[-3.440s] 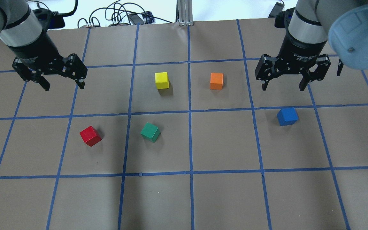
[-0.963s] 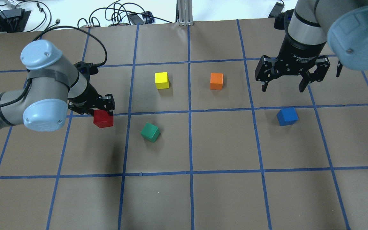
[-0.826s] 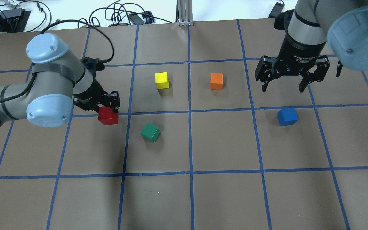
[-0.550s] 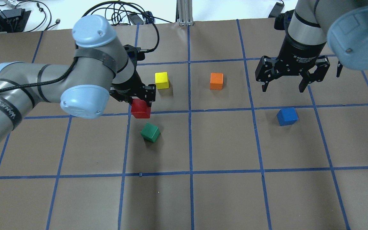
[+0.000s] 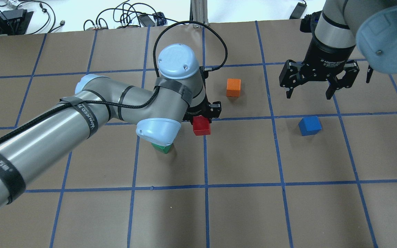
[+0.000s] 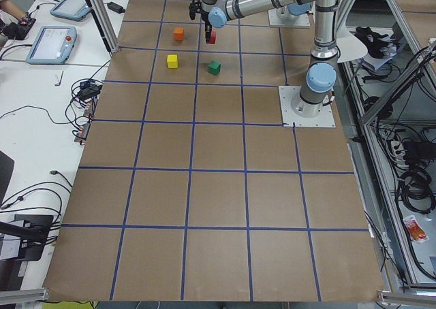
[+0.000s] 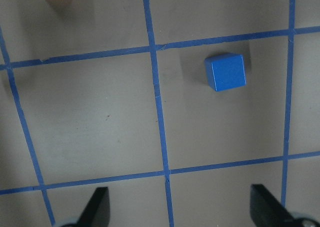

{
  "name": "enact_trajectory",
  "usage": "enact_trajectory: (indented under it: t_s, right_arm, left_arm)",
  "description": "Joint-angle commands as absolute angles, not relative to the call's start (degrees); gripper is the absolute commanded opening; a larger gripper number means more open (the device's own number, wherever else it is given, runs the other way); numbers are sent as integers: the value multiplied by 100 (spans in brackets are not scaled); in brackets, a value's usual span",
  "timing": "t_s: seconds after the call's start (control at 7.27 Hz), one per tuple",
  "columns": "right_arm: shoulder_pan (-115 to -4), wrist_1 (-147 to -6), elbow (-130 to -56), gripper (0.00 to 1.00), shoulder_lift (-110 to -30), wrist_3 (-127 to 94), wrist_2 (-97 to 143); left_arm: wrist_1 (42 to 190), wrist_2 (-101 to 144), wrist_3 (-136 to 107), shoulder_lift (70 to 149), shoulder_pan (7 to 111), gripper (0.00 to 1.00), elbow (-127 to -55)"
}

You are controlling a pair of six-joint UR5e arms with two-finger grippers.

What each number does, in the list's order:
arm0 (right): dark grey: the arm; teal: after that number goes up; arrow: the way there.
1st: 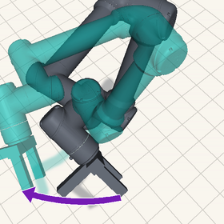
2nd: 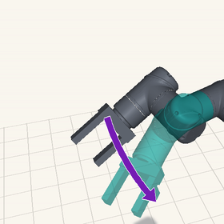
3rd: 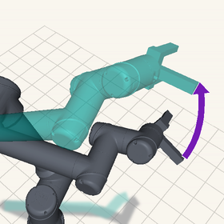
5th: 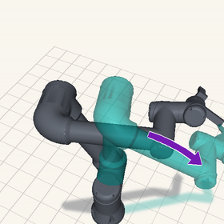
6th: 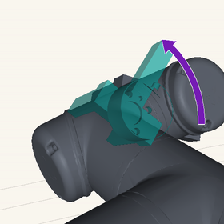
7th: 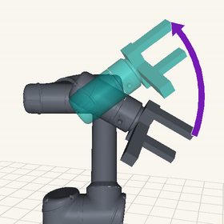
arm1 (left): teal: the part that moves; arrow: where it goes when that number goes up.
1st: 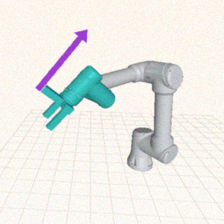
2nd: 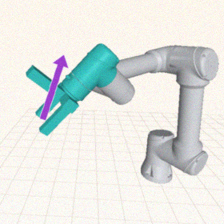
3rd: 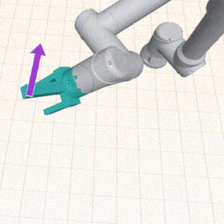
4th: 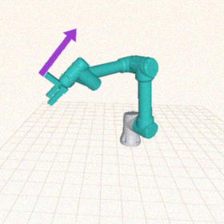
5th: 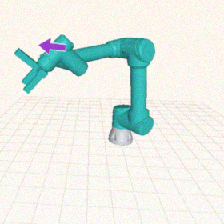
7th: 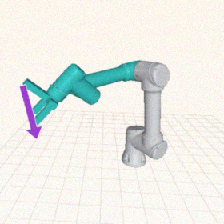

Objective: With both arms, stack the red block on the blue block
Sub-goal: 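Carry the red cube with the left gripper toward the table centre, then open the left gripper to set the red cube down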

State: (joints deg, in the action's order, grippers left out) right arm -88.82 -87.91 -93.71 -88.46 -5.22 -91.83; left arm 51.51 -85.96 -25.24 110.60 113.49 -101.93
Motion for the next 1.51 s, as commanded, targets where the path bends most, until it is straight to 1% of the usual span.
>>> enact_trajectory:
  t_s: [0.0, 0.14, 0.28, 0.41, 0.69, 0.96, 1.1, 1.38]
  right_arm:
    - [-8877, -9356, -9710, 100, -8780, -519, -9220]
    - [-8868, -9569, -9808, 100, -8789, -510, -9220]
    - [-8868, -9554, -9817, 100, -8789, -501, -9228]
    - [-8877, -9545, -9817, 100, -8789, -501, -9220]
    - [-8877, -9510, -9817, 100, -8789, -501, -9228]
    - [-8894, -9475, -9826, 100, -8903, -501, -9220]
    - [-8895, -9536, -9870, 100, -8903, -510, -9194]
    - [-8973, -9650, -9861, 100, -8877, -571, -9106]
  left_arm:
    - [4678, -8657, -3092, 11582, 11732, 0, -10108]
    - [4441, -8666, -3242, 11749, 11742, 0, -10107]
    - [4395, -8675, -3243, 11873, 11751, 10, -10107]
    - [4299, -8718, -3252, 11944, 11751, 99, -10107]
    - [4333, -8658, -3182, 11559, 11620, 100, -10055]
    - [4918, -8457, -2938, 10920, 10998, 100, -10011]
    - [5574, -8499, -2422, 10507, 10682, 100, -9924]
    - [7103, -8647, -1246, 9751, 10049, 100, -9425]
